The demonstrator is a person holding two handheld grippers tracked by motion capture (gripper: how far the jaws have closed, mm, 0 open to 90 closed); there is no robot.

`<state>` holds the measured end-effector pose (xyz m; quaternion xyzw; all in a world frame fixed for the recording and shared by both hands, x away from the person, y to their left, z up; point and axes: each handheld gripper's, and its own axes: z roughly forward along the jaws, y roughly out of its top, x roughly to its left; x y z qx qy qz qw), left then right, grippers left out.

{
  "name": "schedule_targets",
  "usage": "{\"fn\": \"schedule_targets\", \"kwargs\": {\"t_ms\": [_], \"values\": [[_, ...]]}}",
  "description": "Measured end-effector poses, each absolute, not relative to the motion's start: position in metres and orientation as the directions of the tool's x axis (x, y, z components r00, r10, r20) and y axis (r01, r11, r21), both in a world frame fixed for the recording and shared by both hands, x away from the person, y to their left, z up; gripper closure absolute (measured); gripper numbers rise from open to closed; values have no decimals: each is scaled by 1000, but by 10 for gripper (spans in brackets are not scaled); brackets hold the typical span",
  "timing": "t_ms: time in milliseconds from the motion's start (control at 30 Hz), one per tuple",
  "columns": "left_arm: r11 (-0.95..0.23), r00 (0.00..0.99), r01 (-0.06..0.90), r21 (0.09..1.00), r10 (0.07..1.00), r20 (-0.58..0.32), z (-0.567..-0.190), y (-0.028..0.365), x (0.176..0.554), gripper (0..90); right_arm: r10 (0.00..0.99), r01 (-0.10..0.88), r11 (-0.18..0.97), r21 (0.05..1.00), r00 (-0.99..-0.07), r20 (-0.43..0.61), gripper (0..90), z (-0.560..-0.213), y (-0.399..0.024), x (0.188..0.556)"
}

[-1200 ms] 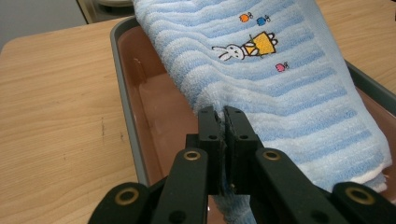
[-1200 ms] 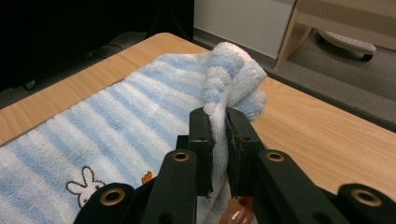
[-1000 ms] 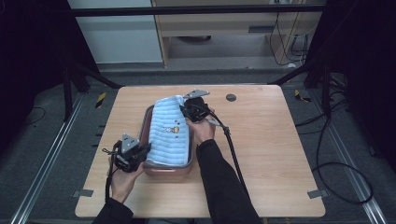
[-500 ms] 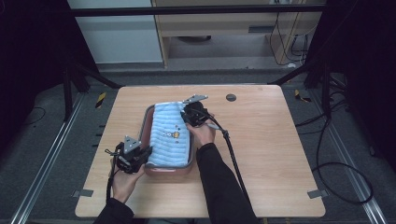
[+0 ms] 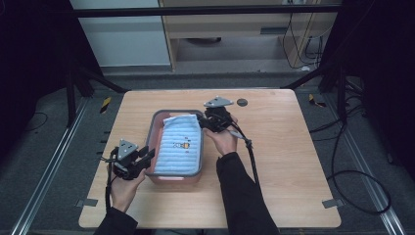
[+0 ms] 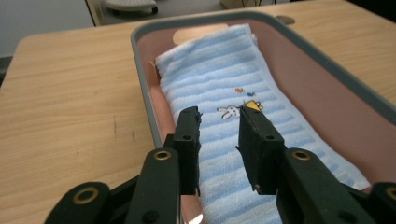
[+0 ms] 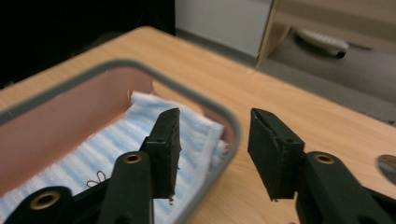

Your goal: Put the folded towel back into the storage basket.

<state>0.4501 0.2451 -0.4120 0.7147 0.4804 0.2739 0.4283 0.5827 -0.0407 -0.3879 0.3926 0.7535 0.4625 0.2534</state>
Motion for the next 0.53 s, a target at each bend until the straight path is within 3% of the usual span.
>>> {"fn": "schedule_targets", "kwargs": {"t_ms": [233, 533], "values": [[-149, 409, 422, 894, 912, -42, -405, 253, 452, 545, 867, 344, 172, 923, -498, 24, 325, -376, -101, 563], [-124, 386, 431, 894, 921, -58, -406, 267, 458, 398, 911, 367, 114, 923, -409, 50, 263, -382, -178, 536]]}}
